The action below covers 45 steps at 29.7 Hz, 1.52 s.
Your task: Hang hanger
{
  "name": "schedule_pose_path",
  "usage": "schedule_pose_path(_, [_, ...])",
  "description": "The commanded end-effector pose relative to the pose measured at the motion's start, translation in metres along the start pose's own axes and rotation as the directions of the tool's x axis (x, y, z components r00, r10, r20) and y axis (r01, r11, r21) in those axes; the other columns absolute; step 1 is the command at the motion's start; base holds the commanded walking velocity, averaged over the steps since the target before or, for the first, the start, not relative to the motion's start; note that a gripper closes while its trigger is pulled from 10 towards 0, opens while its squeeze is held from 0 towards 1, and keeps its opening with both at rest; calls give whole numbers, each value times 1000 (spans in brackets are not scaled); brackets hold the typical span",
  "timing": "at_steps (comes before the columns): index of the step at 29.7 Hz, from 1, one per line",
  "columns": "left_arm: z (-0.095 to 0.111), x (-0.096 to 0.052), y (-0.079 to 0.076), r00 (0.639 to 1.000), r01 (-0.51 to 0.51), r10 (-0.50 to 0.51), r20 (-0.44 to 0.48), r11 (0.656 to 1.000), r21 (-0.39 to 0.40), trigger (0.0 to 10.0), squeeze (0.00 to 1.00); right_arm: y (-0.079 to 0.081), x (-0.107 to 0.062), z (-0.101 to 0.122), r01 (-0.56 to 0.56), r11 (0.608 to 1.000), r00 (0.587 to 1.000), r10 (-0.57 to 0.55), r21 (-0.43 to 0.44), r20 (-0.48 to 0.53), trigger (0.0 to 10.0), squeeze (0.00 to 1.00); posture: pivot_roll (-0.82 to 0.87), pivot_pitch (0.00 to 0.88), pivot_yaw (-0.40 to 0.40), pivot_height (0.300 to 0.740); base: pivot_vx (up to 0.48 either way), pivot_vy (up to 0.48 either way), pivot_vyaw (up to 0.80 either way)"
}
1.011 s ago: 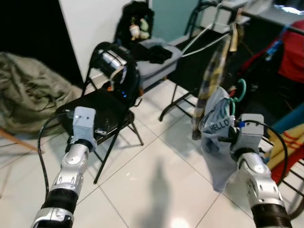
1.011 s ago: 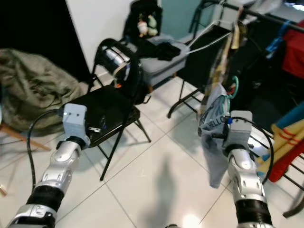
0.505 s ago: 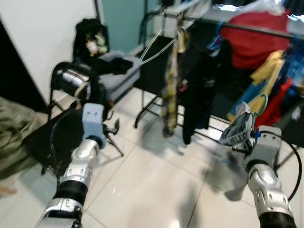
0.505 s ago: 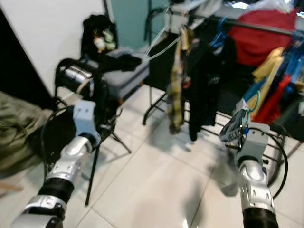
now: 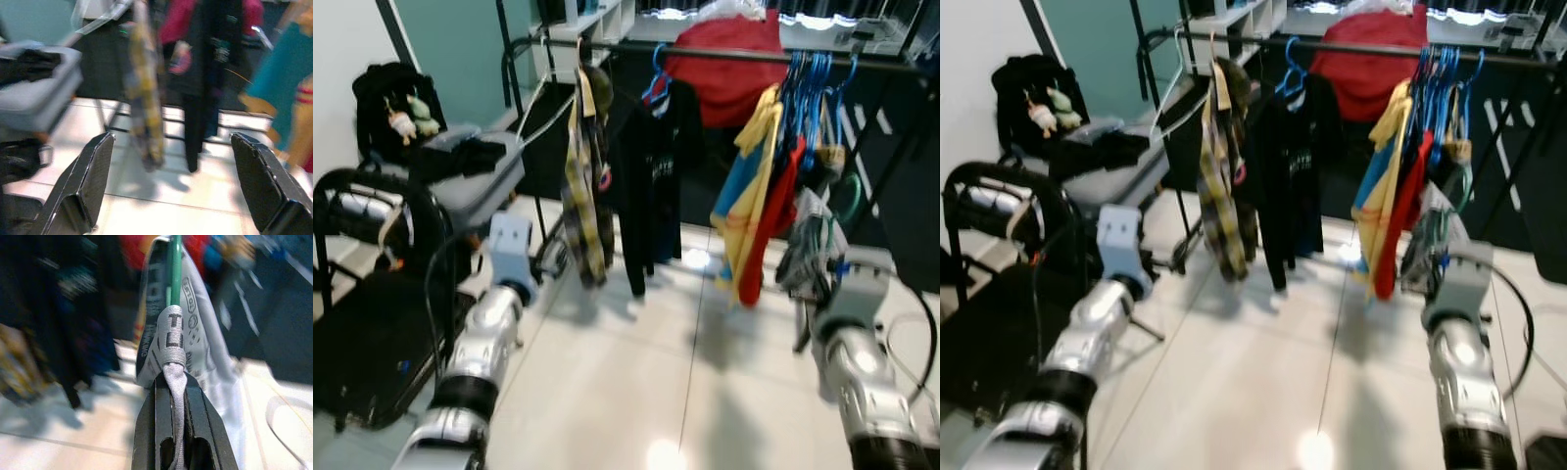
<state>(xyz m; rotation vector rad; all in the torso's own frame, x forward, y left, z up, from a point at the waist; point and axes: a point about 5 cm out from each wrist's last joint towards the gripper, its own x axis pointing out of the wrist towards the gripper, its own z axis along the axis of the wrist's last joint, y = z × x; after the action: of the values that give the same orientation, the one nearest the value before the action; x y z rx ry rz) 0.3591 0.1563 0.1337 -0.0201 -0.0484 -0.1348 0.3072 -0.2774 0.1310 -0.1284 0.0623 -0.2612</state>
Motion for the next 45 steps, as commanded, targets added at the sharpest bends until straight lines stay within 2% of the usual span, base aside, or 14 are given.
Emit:
schedule_pose_path(1, [-5,-4,5,1000,-16,16,-19,1000,-1,10000,0,12,-1,2,-46,999,999,47,-8,23,10000,0,-127,114,40,740,480,0,0])
schedule_pose_path(4, [-5,-3,2,1000,-6,6,-15,1000,4,10000,0,22,-3,8,-139,989,988,143,-59,64,10000,0,-130,123,37,740,440,0,790])
schedule_pose_path(9, [-5,-3,1,1000,2,-2,-12,1000,3,10000,0,25,-5,11,-167,985,981,171,-50,91,10000,0,-130,130,38,740,358,0,636])
schedule_pose_path(16, [-4,-4,0,1000,27,-27,-16,1000,0,10000,0,15,-5,10,-95,995,993,94,13,75,10000,0,-128,140,42,740,351,0,-229])
schedule_pose_path(27, [-4,-5,-1,999,41,-40,-16,999,2,10000,0,11,-7,9,-84,996,994,82,22,71,10000,0,-126,148,46,740,352,0,-73])
schedule_pose_path(33, [-3,-5,-1,999,47,-47,-17,999,2,10000,0,8,-7,7,-58,996,997,55,69,51,10000,0,-123,149,46,740,352,0,-781])
schedule_pose_path(45, [-4,-6,-2,998,61,-61,-20,998,5,10000,0,6,-8,6,-45,995,998,40,87,49,10000,0,-124,140,48,740,352,0,-785])
